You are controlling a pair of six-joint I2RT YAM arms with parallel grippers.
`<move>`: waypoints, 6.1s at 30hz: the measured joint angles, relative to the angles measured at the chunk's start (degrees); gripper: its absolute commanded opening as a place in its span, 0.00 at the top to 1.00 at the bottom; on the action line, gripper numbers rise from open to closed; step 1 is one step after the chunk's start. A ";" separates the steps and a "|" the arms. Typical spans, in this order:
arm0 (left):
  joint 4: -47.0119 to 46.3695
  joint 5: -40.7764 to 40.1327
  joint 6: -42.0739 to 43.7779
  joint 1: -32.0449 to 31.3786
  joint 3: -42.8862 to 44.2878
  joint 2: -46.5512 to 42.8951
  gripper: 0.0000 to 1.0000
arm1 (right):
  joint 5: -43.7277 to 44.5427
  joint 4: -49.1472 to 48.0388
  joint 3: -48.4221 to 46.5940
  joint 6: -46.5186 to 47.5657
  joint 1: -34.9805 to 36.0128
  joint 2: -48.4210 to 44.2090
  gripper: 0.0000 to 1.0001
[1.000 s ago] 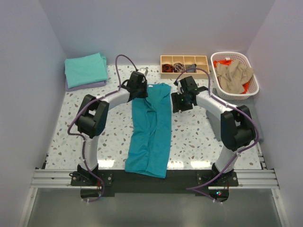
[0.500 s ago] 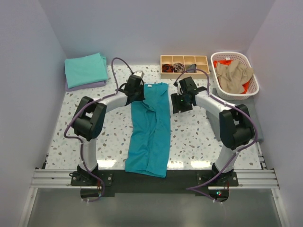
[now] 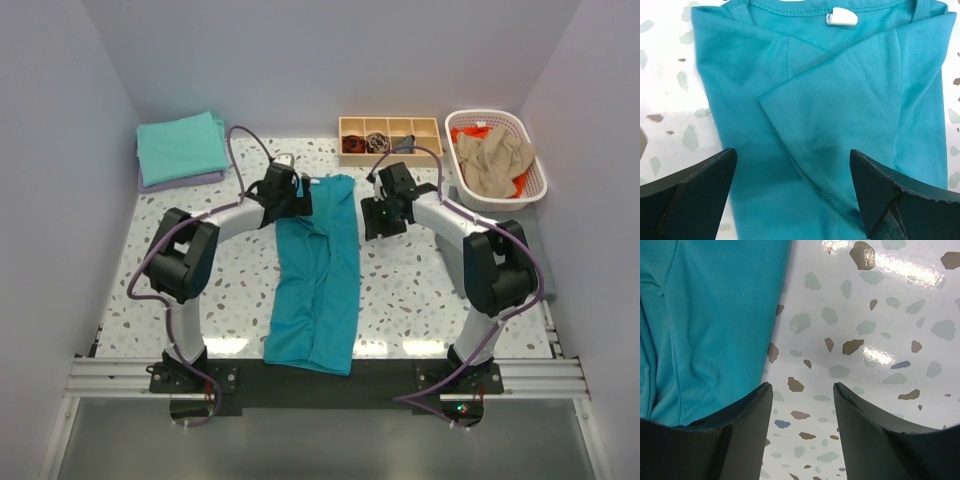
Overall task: Fold and stack the t-shirts
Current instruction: Fold the tshirt
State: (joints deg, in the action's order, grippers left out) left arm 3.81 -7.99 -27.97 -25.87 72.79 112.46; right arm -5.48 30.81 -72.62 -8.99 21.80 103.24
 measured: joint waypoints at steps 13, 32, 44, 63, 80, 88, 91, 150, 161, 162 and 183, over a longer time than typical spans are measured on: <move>-4.68 6.32 2.25 0.00 -8.11 -13.57 0.00 | -10.86 -2.56 10.29 -4.92 3.02 -9.05 0.43; -5.33 14.49 4.83 1.31 3.76 2.84 0.00 | -12.28 -4.57 18.99 -9.07 15.41 -12.28 0.43; -5.01 16.20 6.32 2.36 10.69 11.10 0.00 | -12.48 -4.22 20.90 -9.60 19.61 -12.04 0.43; -0.22 20.85 10.60 6.73 28.96 22.36 0.00 | 7.08 0.52 17.07 -14.27 20.24 -7.89 0.43; -3.52 22.75 12.39 6.56 13.60 -2.78 0.00 | 9.64 1.75 12.59 -6.86 20.17 -21.55 0.42; -10.47 19.02 7.02 -2.58 -19.82 -33.07 0.00 | 12.02 2.67 17.16 -10.19 20.17 -29.83 0.41; -9.55 17.73 2.58 -9.92 -32.22 -38.75 0.00 | 12.00 3.58 20.17 -11.93 20.13 -32.48 0.41; 6.21 -9.68 -40.24 -48.50 -55.98 -59.23 0.09 | -6.54 -2.34 50.49 -37.07 20.76 -48.57 0.42; 4.44 -10.10 -45.44 -54.34 -56.94 -58.93 0.19 | -7.63 -5.88 51.01 -38.01 23.21 -47.58 0.43; 4.68 -10.45 -46.16 -55.01 -56.94 -58.95 0.19 | -6.36 -5.05 50.86 -37.79 23.58 -48.28 0.43; 29.57 -21.90 -54.21 -60.41 -49.53 -60.89 0.00 | 19.65 -6.84 -6.34 -14.43 16.61 6.01 0.39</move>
State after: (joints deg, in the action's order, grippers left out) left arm 33.39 -29.89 -82.17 -86.28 23.27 51.57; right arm 14.17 23.97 -78.96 -23.42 38.41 109.25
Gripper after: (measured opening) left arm 0.997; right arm 0.615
